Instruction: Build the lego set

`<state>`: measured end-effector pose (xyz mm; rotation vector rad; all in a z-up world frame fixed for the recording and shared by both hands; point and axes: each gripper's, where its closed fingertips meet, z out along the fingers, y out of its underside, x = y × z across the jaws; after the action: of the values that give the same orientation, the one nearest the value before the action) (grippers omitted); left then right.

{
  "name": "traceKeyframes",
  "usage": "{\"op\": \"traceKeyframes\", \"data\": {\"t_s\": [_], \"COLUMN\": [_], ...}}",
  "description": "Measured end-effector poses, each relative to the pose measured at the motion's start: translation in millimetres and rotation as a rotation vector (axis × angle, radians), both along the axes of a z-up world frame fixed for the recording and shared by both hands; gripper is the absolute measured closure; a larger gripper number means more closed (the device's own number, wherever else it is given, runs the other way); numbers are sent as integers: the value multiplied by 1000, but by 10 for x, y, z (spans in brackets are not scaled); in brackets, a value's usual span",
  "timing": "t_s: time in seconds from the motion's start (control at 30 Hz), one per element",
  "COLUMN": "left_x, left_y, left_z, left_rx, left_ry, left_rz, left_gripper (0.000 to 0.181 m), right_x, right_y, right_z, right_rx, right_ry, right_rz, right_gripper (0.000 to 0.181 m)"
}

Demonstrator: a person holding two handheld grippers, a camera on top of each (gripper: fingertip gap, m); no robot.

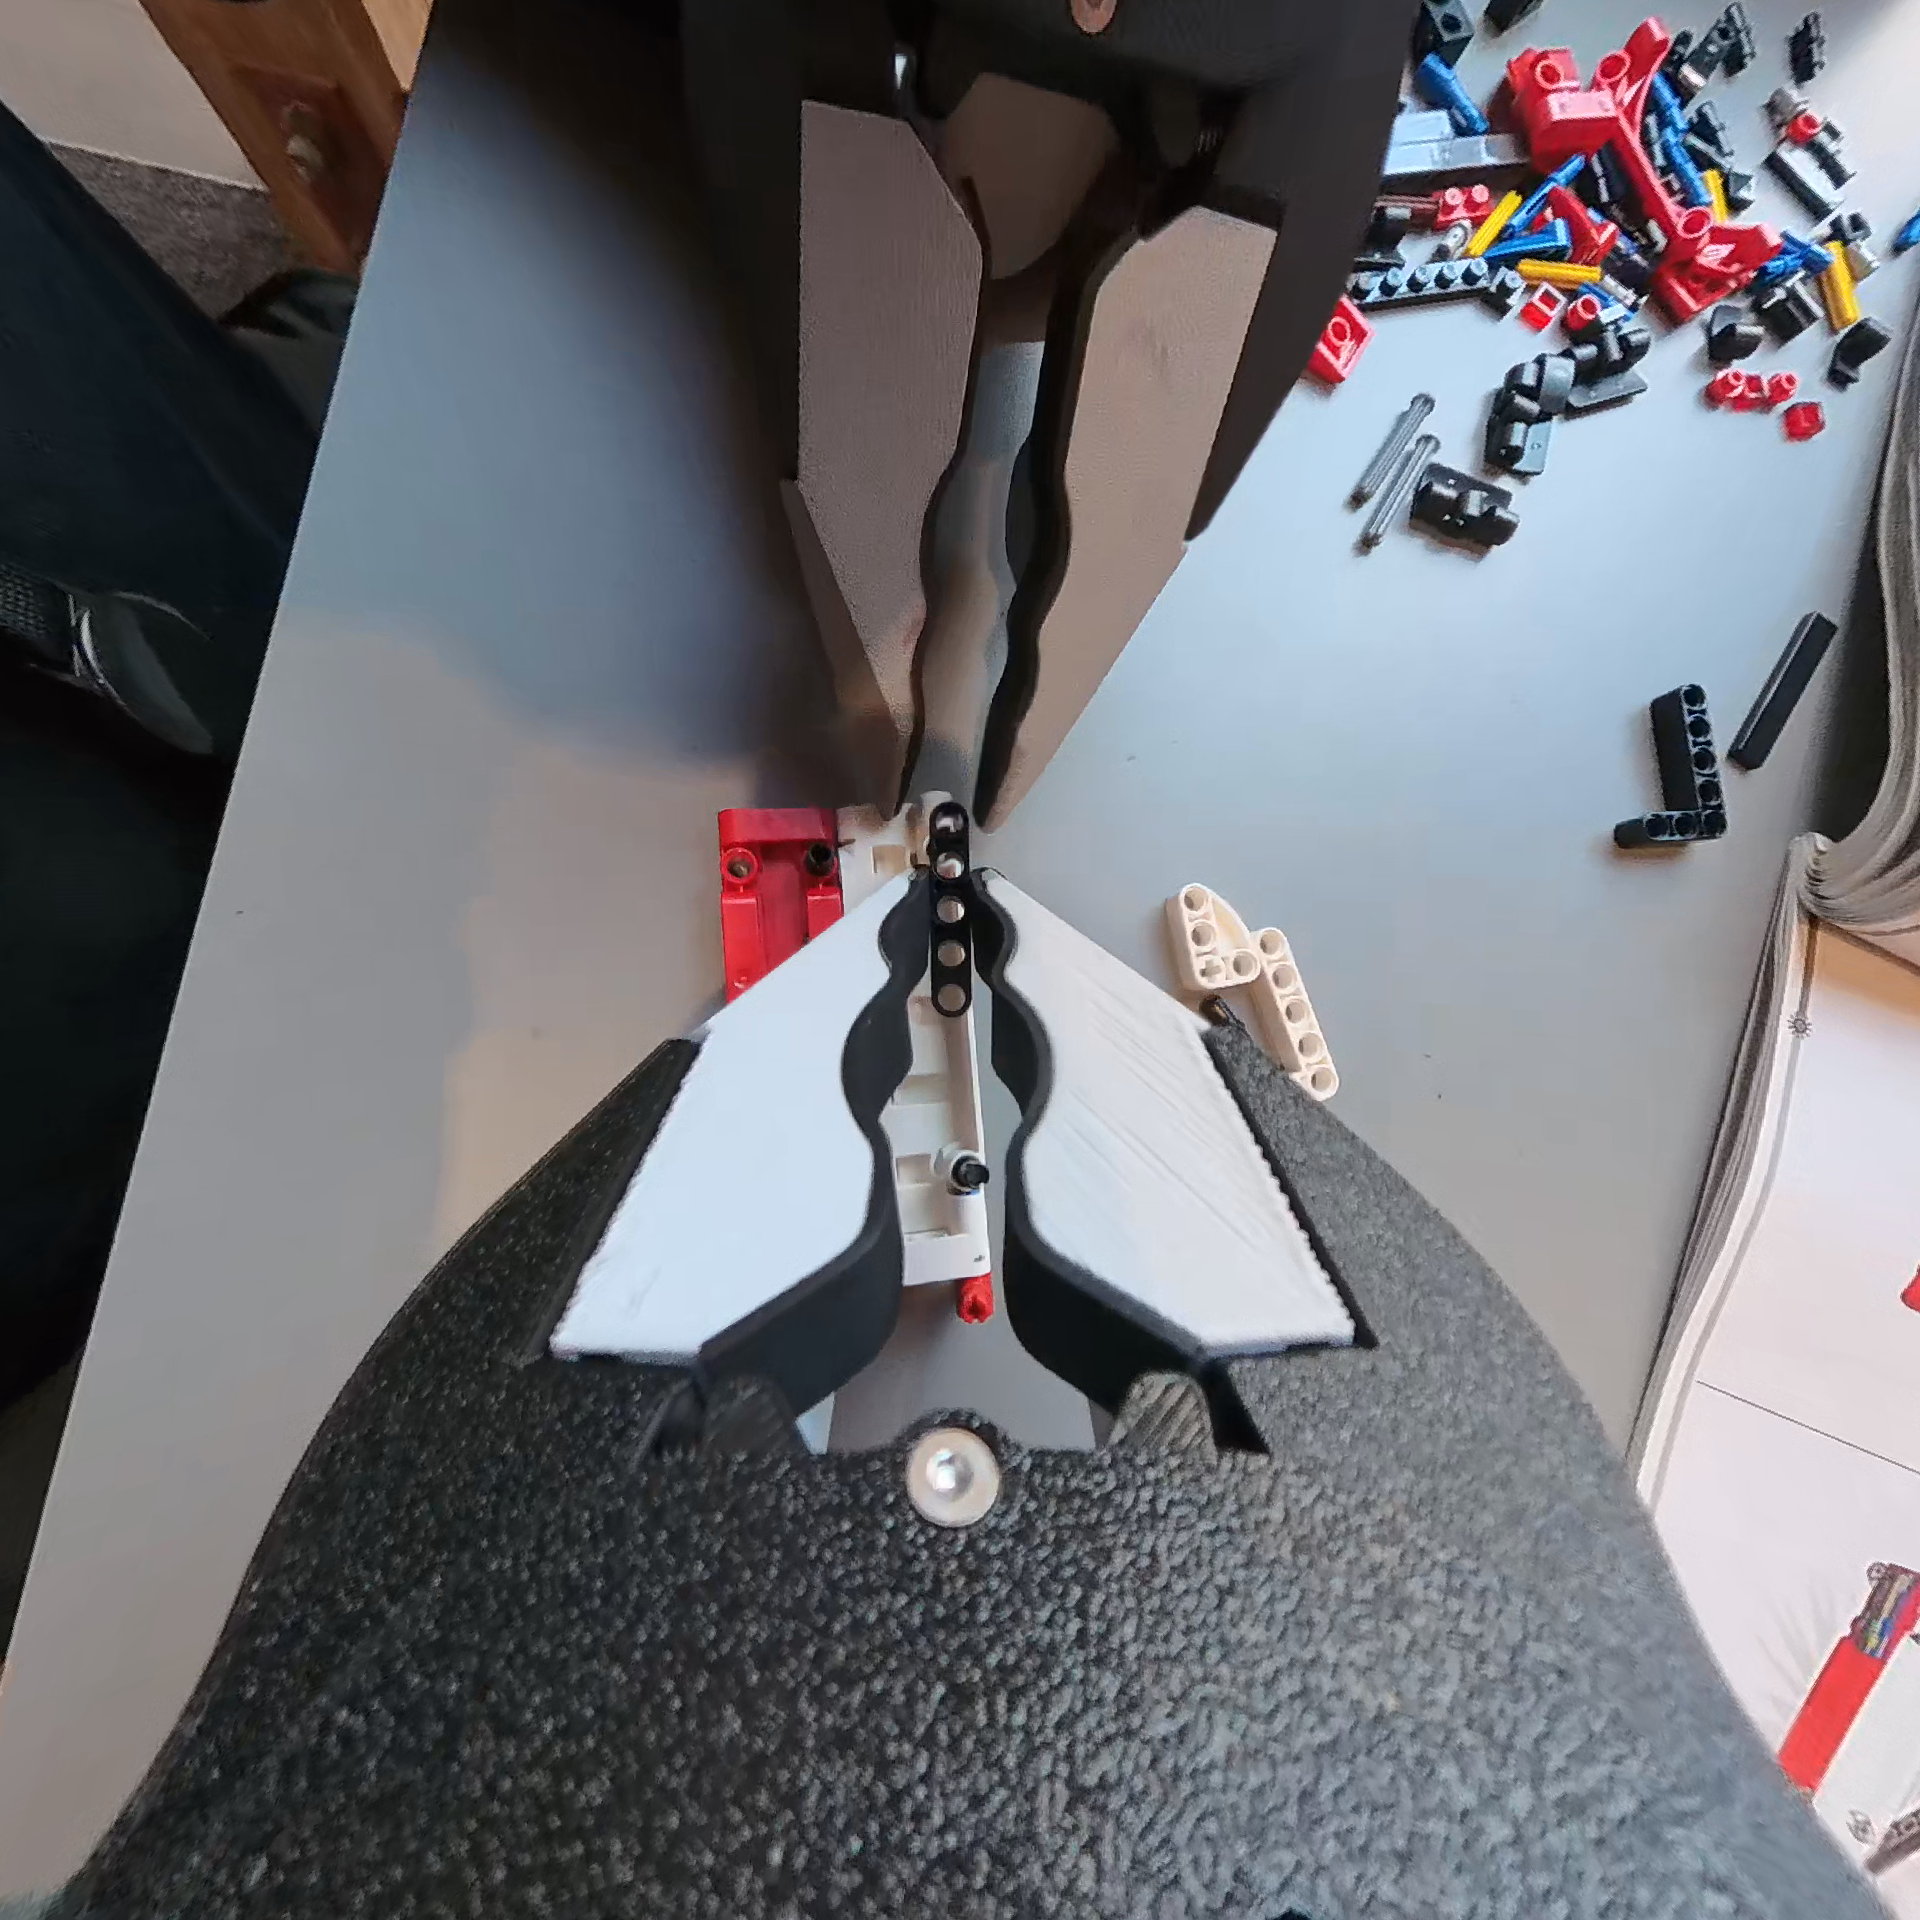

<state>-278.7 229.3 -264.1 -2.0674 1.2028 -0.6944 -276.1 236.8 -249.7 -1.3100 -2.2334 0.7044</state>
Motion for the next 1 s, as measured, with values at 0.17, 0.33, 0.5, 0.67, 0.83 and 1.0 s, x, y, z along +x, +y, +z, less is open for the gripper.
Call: {"op": "traceKeyframes", "data": {"t_s": [0.17, 0.33, 0.5, 0.67, 0.83, 1.0], "left_x": [50, 59, 47, 60, 91, 84], "left_y": [37, 51, 95, 73, 80, 82], "left_z": [-9, -14, 37, 127, 132, 139], "left_rx": [10, 11, 64, 25, 45, 41], "left_ry": [10, 13, 4, -77, -74, -81], "left_rz": [-41, -88, -48, -29, -34, -28], "left_gripper": [177, 177, 174, 172, 177, 178], "right_x": [16, 34, 33, 26, 27, 3], "right_y": [30, 50, 66, 32, 27, 33], "right_z": [-18, -34, -32, -24, -28, 27], "right_rx": [-12, -22, -36, -51, -56, -48], "right_ry": [-46, -106, -131, -122, -107, -42], "right_rz": [-2, 12, 5, 10, -3, -28], "right_gripper": [174, 174, 174, 174, 174, 172]}}
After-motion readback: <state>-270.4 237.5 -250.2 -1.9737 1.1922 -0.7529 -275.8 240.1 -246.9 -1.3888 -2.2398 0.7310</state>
